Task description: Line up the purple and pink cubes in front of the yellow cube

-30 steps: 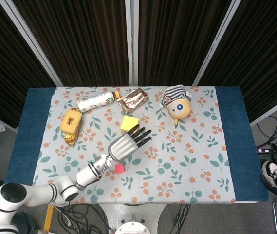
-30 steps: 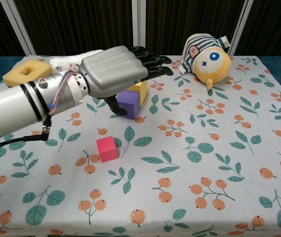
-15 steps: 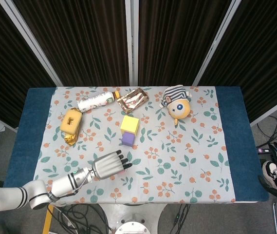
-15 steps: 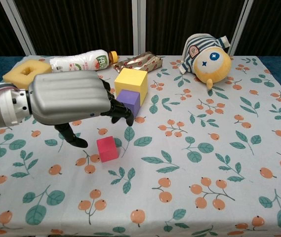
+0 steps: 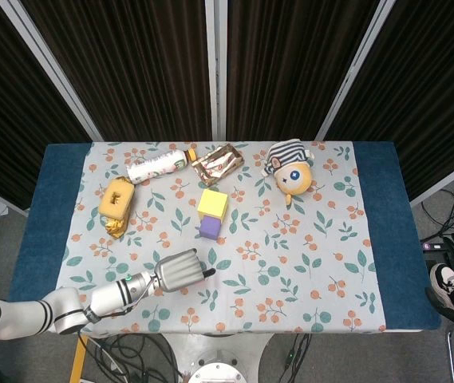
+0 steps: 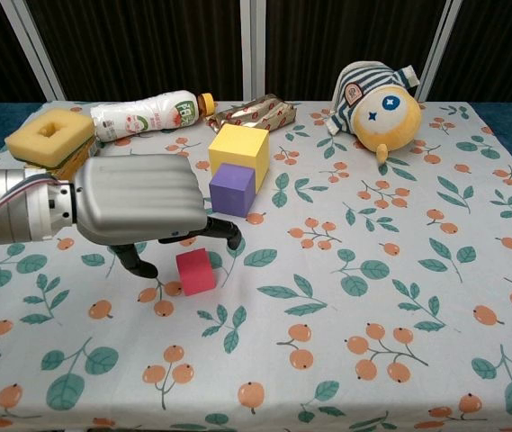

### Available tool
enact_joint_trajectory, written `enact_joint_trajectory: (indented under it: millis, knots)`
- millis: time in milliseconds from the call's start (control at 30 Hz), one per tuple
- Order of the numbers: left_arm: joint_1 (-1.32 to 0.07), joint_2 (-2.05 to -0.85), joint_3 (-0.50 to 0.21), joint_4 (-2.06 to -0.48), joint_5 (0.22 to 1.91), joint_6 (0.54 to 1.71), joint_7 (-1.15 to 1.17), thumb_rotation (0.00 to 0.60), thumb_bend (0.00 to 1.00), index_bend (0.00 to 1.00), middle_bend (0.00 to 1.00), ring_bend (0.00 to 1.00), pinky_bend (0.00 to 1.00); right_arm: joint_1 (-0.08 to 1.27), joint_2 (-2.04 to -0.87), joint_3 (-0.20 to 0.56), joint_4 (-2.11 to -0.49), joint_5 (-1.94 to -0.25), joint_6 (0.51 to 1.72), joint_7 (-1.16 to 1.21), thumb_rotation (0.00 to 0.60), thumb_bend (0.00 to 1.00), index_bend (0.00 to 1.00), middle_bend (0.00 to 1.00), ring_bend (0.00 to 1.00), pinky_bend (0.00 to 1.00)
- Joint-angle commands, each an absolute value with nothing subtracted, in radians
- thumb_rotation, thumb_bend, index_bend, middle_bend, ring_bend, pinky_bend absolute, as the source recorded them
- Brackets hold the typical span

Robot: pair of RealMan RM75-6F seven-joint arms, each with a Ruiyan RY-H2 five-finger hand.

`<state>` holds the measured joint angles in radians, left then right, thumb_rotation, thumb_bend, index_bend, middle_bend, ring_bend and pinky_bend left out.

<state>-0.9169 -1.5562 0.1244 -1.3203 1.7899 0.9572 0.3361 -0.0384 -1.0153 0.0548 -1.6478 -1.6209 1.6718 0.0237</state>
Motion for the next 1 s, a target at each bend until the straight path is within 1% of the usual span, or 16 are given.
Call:
enact_joint_trajectory:
  millis: [33, 200, 400, 567, 667, 800, 1000]
  knots:
    - [-0.918, -1.563, 0.126, -1.303, 1.795, 0.952, 0.328, 0.600, 0.08, 0.34, 0.80, 0.80, 0.70, -0.038, -1.016, 0.055, -1.650, -1.621, 1.672, 0.020, 0.600, 0.14, 0.00, 0.05, 0.00, 0.12]
    - [-0.918, -1.574, 0.138, -1.278, 1.814, 0.955, 0.302, 0.600, 0.10, 0.38, 0.81, 0.81, 0.71, -0.040, -1.017, 0.055, -1.654, -1.617, 1.671, 0.014, 0.600, 0.14, 0.00, 0.05, 0.00, 0.12]
    - [-0.923, -1.598, 0.149, -1.237, 1.834, 0.954, 0.274, 0.600, 0.15, 0.41, 0.82, 0.83, 0.71, -0.039, -1.019, 0.055, -1.656, -1.615, 1.668, 0.010, 0.600, 0.14, 0.00, 0.05, 0.00, 0.12]
    - [-0.929, -1.621, 0.159, -1.191, 1.852, 0.957, 0.235, 0.600, 0.20, 0.48, 0.83, 0.83, 0.71, -0.040, -1.018, 0.055, -1.657, -1.615, 1.670, 0.010, 0.600, 0.14, 0.00, 0.05, 0.00, 0.12]
    - [-0.940, -1.629, 0.161, -1.157, 1.875, 0.979, 0.201, 0.600, 0.25, 0.52, 0.84, 0.84, 0.71, -0.041, -1.019, 0.054, -1.656, -1.615, 1.670, 0.011, 0.600, 0.14, 0.00, 0.05, 0.00, 0.12]
    - [-0.955, -1.644, 0.153, -1.116, 1.898, 1.003, 0.192, 0.600, 0.26, 0.54, 0.84, 0.84, 0.71, -0.043, -1.020, 0.054, -1.654, -1.616, 1.673, 0.012, 0.600, 0.14, 0.00, 0.05, 0.00, 0.12]
    - [-1.000, -1.665, 0.135, -1.010, 1.948, 1.057, 0.174, 0.600, 0.26, 0.54, 0.84, 0.84, 0.71, -0.048, -1.016, 0.054, -1.655, -1.613, 1.679, 0.012, 0.600, 0.14, 0.00, 0.05, 0.00, 0.12]
